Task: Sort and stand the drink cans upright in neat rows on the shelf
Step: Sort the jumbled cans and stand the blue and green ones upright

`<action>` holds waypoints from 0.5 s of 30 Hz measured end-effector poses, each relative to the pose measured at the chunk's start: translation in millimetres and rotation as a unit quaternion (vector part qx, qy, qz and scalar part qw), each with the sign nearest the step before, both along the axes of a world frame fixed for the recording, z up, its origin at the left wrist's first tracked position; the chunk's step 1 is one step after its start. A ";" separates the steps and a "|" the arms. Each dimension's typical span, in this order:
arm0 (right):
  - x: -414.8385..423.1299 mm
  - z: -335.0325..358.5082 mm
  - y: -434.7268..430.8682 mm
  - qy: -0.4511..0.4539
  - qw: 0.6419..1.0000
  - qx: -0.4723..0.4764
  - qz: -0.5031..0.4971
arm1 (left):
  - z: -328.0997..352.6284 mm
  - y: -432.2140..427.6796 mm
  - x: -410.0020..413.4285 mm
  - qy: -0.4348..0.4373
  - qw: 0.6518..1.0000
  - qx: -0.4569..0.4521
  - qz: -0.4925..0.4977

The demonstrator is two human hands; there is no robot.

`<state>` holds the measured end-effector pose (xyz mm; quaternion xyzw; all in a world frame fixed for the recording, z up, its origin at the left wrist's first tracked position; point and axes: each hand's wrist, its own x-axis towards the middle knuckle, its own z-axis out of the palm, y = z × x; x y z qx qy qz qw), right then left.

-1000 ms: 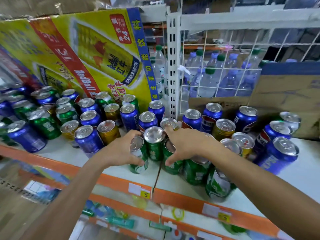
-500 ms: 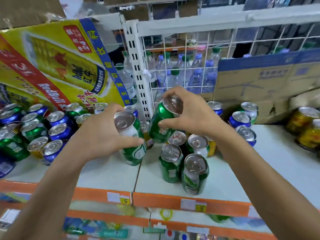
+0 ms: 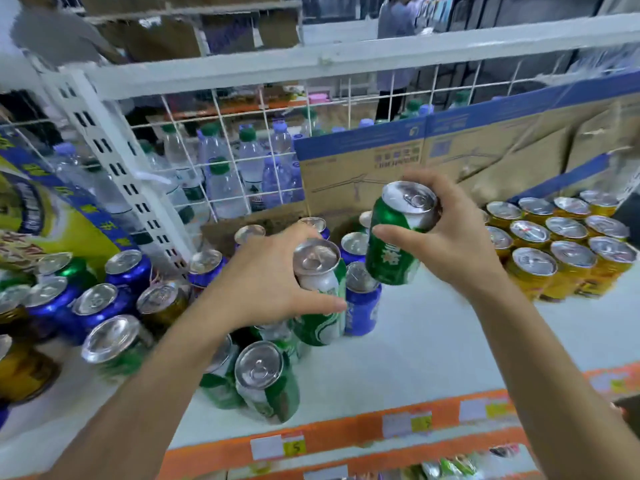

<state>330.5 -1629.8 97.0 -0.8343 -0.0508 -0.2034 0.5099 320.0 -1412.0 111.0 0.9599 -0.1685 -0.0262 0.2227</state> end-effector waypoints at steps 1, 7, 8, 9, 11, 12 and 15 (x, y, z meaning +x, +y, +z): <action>1.1 -8.9 -7.7 0.008 1.000 -0.007 -0.002 | -10.2 -8.1 5.1 0.012 1.000 0.024 -0.008; 21.8 -66.4 -38.0 0.100 0.994 -0.035 0.016 | -52.7 -33.4 24.5 0.036 0.994 0.103 -0.032; 26.2 -74.5 -40.5 0.116 0.992 -0.034 0.023 | -57.1 -34.4 25.2 0.039 0.993 0.104 -0.034; 30.5 -81.6 -42.0 0.129 0.991 -0.033 0.032 | -61.1 -35.4 25.0 0.040 0.993 0.104 -0.037; 41.2 -93.6 -43.9 0.149 0.987 -0.032 0.056 | -71.3 -37.8 24.5 0.031 0.992 0.113 -0.048; 46.9 -98.5 -44.7 0.157 0.985 -0.032 0.068 | -75.9 -39.0 24.1 0.023 0.991 0.122 -0.050; 63.0 -107.7 -47.1 0.153 0.982 -0.055 0.093 | -81.6 -39.5 22.9 0.001 0.989 0.144 -0.032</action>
